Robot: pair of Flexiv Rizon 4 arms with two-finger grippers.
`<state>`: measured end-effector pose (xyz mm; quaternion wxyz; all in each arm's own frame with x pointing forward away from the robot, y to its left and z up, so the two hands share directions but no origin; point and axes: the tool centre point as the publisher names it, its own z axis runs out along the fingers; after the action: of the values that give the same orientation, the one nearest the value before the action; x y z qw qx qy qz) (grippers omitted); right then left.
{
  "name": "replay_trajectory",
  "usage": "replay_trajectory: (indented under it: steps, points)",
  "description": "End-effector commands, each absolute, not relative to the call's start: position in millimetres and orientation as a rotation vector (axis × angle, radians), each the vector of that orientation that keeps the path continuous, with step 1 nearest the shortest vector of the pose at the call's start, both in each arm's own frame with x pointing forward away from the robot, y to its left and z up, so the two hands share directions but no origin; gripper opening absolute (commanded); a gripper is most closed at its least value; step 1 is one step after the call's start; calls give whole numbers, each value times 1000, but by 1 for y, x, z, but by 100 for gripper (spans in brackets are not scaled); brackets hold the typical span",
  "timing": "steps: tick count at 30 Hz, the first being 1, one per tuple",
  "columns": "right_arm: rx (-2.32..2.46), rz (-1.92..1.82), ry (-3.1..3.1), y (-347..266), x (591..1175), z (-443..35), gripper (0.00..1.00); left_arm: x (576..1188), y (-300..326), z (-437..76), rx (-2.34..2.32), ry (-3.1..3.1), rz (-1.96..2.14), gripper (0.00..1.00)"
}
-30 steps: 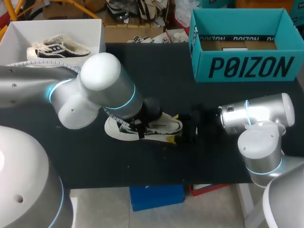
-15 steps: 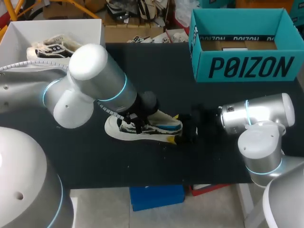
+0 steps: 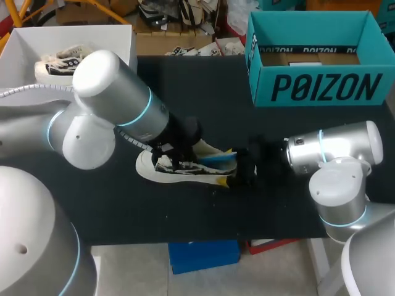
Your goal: Take the shoe out of the shoebox, open the shoe tongue, remove and reinsert the insole, then place the shoe into the shoebox
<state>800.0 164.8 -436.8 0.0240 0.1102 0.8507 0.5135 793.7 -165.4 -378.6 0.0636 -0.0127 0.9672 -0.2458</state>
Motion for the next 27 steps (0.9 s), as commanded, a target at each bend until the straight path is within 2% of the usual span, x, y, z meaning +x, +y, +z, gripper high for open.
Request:
replay_trajectory:
  steps: [1,24,25,26,27]
  points:
    - [343,1587,2633,166,799,-438,0,788,-163,-380,-5,2920,-781,0]
    - [343,1587,2633,166,799,-438,0,791,-198,-398,18,2930,-763,0]
    - [343,1587,2633,166,799,-438,0,791,-197,-398,13,2924,-761,8]
    - [343,1587,2633,166,799,-438,0,791,-196,-397,10,2915,-765,37]
    - [343,1587,2633,166,799,-438,0,790,-194,-396,14,2899,-765,46]
